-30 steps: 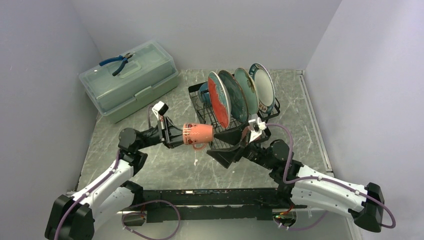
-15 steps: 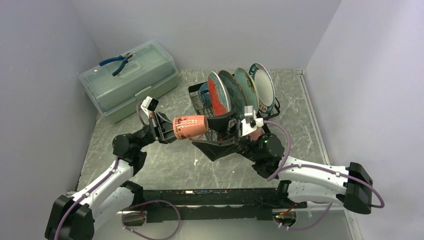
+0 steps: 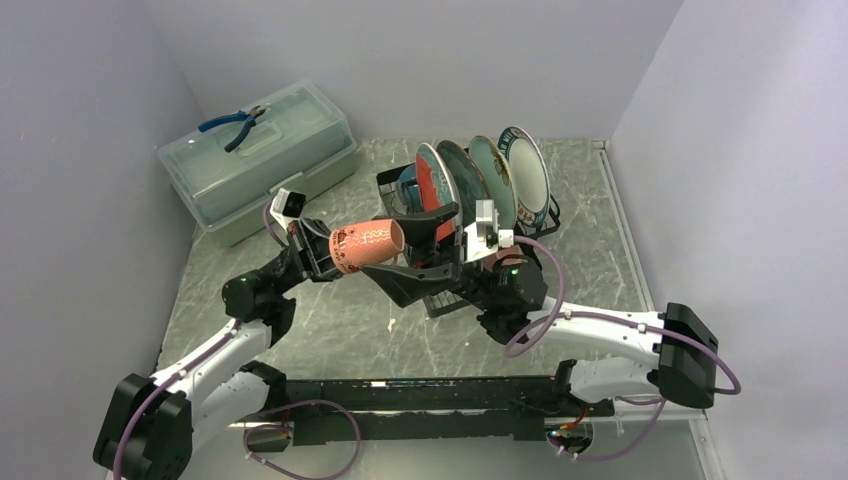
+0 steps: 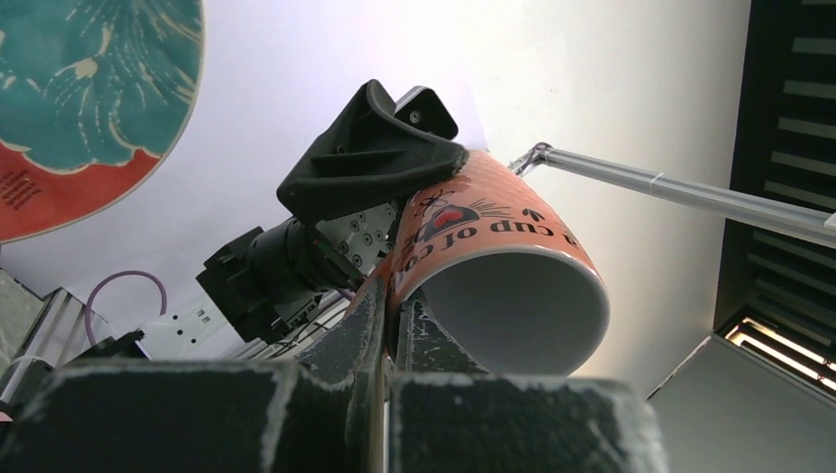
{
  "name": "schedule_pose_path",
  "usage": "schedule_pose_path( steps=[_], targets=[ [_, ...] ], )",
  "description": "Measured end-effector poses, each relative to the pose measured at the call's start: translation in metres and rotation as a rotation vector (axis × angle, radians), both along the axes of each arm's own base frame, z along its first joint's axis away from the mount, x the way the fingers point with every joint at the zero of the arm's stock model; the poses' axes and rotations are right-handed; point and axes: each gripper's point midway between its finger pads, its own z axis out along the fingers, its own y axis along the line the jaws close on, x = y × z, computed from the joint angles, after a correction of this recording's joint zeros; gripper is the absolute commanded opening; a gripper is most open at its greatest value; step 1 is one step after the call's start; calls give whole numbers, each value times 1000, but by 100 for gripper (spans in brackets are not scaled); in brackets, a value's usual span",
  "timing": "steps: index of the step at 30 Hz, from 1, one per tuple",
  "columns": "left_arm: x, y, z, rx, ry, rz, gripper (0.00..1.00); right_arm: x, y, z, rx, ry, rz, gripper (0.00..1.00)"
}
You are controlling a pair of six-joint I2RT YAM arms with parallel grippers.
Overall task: Load the mixed dishes into the dish rack
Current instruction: Turn the cup upside down in the dish rack.
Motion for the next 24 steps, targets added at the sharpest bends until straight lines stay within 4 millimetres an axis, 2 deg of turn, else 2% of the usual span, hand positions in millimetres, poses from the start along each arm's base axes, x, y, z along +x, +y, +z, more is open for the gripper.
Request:
schedule_pose_path(
  steps=[5,15,19,24],
  targets=[
    [-3,1,5,-11,-16,-4,0,0,8,12,32,-31,9,76],
    [-9,4,11,-30,-48,-10,0,0,13,21,60,-64,13,24],
    [-10,3,14,-27,-60,-16,15,-1,11,23,70,-70,13,0],
    [-9,2,13,-16,-50,-14,32,-3,10,22,61,-71,13,0]
  ],
)
